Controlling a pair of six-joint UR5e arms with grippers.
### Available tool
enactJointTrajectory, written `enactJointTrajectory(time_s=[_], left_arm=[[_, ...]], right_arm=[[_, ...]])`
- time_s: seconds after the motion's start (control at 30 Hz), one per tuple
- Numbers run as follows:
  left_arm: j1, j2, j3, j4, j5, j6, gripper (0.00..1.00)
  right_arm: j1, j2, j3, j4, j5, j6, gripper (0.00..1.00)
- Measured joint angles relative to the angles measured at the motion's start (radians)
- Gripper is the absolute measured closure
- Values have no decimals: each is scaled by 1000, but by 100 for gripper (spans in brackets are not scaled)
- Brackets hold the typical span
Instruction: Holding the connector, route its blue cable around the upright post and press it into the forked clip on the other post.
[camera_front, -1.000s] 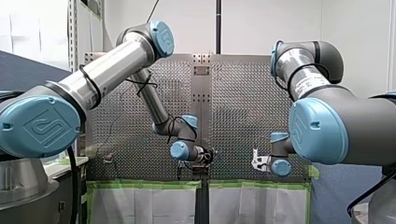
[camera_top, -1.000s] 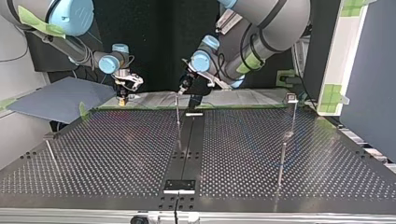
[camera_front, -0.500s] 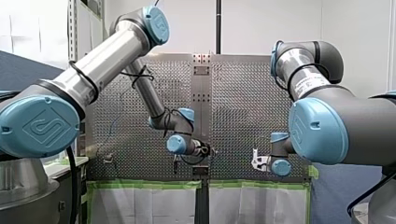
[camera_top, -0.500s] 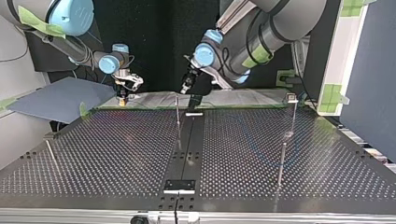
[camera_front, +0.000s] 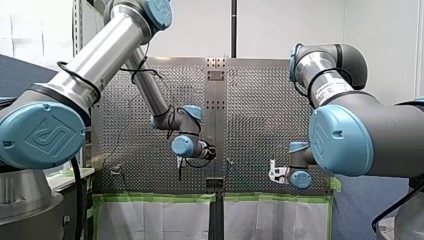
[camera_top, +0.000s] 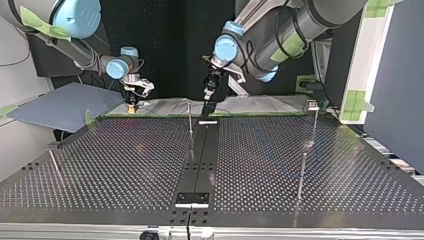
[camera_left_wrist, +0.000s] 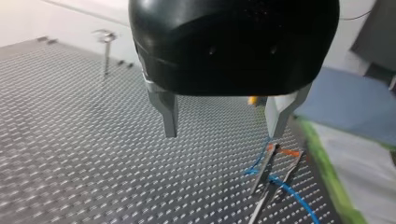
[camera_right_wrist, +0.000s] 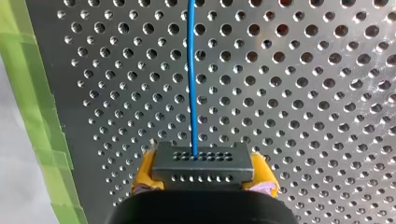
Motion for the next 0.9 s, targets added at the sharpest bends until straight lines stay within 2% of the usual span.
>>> enactJointTrajectory(time_s=[0.13,0.27,0.37,0.7,0.9], left_arm=[[4,39,-39,-6,-37,-39,7],[2,72,-72,-26,-49,-66,7],[-1,93,-93,-32,-50,-59,7],[1,177,-177,-33,-49,17,7],[-2,221,-221,-33,-50,1,7]], right_arm=[[1,0,0,-1,-1,0,100],[3,0,0,-1,-3,0,100],[3,0,0,0,-5,0,100],[4,0,0,-4,-6,-1,100],[9,0,0,-9,-4,-1,100]])
